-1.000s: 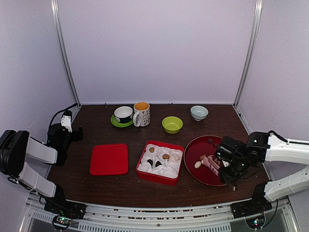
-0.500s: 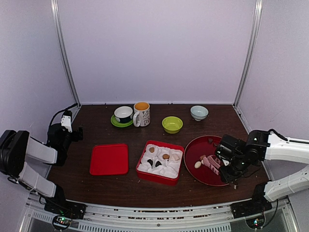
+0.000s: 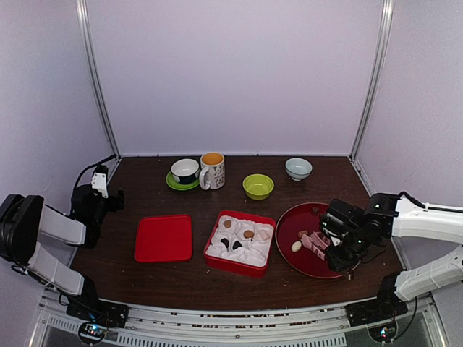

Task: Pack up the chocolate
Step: Pick up the fake chocolate from the plate.

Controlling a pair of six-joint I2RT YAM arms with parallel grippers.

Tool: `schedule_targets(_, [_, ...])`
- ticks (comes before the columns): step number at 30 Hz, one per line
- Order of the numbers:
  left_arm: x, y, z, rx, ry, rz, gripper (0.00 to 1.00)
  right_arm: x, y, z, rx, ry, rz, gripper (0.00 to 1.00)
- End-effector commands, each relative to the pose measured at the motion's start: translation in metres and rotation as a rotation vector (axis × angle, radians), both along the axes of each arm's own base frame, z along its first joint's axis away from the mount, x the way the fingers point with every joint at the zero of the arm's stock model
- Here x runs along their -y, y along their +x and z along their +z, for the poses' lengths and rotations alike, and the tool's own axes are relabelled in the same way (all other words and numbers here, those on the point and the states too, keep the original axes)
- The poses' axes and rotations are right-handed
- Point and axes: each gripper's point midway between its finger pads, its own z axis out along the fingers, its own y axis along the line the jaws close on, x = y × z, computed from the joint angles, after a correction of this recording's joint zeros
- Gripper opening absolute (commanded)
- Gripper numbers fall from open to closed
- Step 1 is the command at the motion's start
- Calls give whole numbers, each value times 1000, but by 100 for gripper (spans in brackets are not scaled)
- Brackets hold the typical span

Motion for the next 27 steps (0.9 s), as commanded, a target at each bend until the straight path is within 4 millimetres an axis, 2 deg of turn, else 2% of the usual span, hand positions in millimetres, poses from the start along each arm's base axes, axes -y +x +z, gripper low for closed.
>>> schedule_targets(1, [-2,4,16,64,-4,1,98,-5,9,-2,13,6,7,34])
schedule_targets(16, [-2,4,17,64,-4,2,98,-14,18,-5,-2,23,14,35])
schedule_targets(21, [-2,4,16,63,-5,2,98,-23,17,-4,-24,54,30,31])
schedule_targets(27, [-2,4,16,63,-4,1,98,-22,12,2,-36,60,45,24])
